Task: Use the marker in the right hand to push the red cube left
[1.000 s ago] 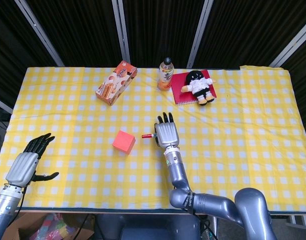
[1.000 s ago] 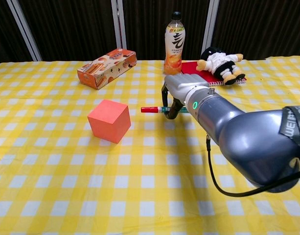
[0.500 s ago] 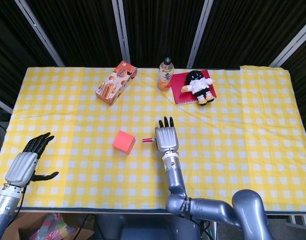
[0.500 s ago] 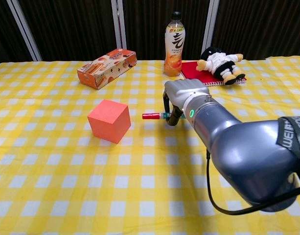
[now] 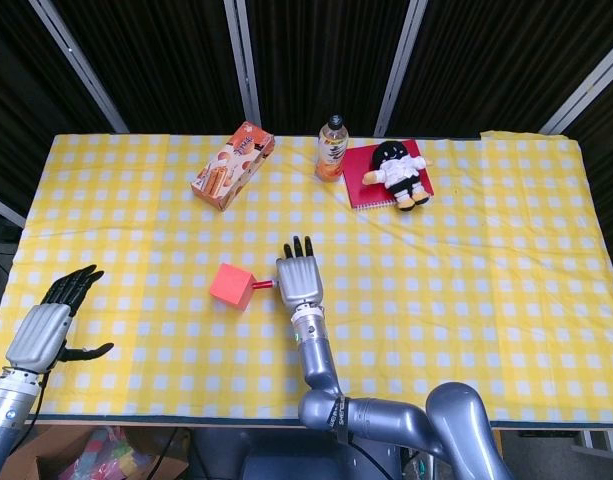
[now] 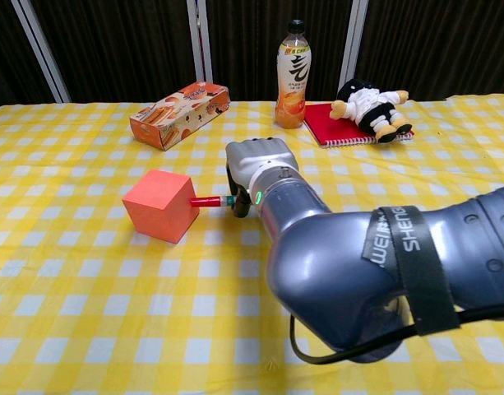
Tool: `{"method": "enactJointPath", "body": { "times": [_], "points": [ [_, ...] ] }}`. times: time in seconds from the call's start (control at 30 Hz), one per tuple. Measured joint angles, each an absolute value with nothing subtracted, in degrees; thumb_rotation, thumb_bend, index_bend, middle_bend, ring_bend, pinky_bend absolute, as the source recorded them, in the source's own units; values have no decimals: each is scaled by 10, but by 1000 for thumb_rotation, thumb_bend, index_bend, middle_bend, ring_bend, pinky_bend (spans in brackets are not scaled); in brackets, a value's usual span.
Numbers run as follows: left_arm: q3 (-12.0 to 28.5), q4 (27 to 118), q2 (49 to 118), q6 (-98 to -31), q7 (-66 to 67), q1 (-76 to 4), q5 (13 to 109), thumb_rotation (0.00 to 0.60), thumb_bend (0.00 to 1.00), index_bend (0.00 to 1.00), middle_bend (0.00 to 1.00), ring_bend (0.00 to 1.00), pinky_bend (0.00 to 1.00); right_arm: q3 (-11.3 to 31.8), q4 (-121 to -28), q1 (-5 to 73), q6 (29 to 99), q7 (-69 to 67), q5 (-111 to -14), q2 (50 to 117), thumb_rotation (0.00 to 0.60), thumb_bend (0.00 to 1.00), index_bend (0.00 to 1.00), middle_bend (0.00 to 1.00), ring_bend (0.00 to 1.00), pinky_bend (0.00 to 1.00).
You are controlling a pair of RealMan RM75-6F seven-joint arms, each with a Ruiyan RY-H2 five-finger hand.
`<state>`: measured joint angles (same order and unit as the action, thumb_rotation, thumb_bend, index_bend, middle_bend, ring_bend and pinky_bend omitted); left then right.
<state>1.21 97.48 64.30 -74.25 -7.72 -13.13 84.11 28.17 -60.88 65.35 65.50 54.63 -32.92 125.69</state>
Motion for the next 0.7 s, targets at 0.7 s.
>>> {"method": "enactJointPath", "body": {
  "times": [0.7],
  "points": [
    [11, 975, 642, -744, -72, -128, 840, 600, 0, 0, 0, 0, 0, 265, -662, 612, 693, 559, -354, 1214, 600, 549, 599, 197, 0, 0]
  ]
}}
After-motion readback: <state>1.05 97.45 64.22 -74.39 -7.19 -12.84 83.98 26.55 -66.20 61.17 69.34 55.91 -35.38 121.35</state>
